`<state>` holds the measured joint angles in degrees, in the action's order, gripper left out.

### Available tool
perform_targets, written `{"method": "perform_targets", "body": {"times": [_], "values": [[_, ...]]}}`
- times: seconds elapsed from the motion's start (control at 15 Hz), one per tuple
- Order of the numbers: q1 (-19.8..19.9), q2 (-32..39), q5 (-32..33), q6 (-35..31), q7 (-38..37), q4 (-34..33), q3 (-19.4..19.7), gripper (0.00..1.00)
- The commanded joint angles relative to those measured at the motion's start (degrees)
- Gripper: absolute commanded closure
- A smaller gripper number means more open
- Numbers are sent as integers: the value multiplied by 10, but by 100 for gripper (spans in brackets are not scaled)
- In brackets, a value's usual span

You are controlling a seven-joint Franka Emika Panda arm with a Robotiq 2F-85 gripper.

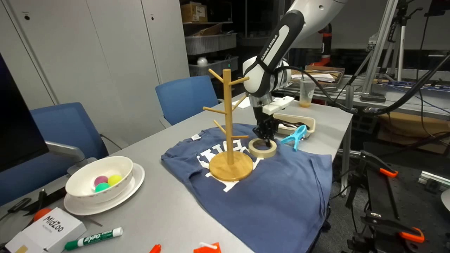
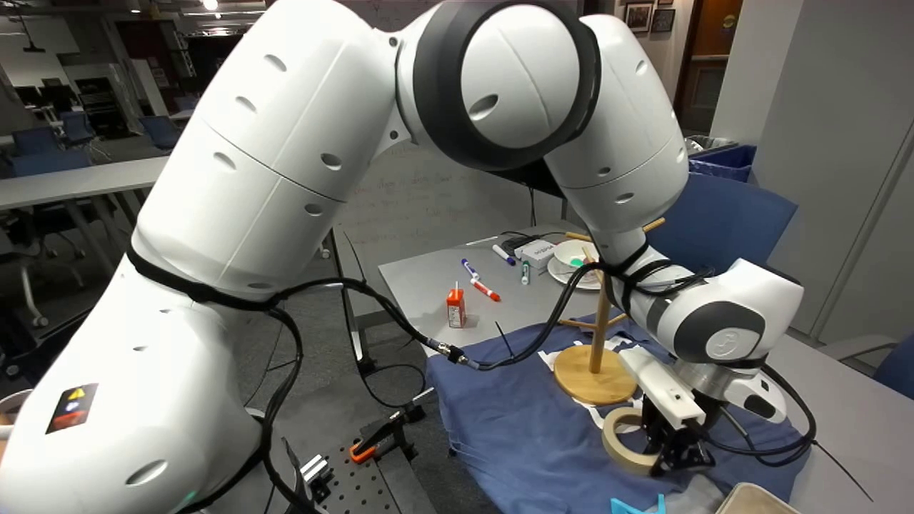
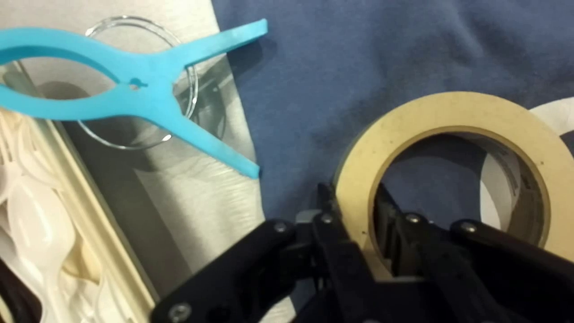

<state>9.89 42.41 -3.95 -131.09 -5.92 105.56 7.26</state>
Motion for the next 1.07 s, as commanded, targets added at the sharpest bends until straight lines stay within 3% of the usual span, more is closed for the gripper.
{"method": "perform_targets", "body": {"times": [0.0, 0.4, 0.73, 1.0], "values": [[-3, -22, 1, 17, -4, 8, 6, 94], [-18, -82, 33, 5, -17, 50, 29, 94], [-37, -137, 108, 8, -54, 84, 63, 94], [-36, -194, 137, 2, -56, 118, 66, 94]]}}
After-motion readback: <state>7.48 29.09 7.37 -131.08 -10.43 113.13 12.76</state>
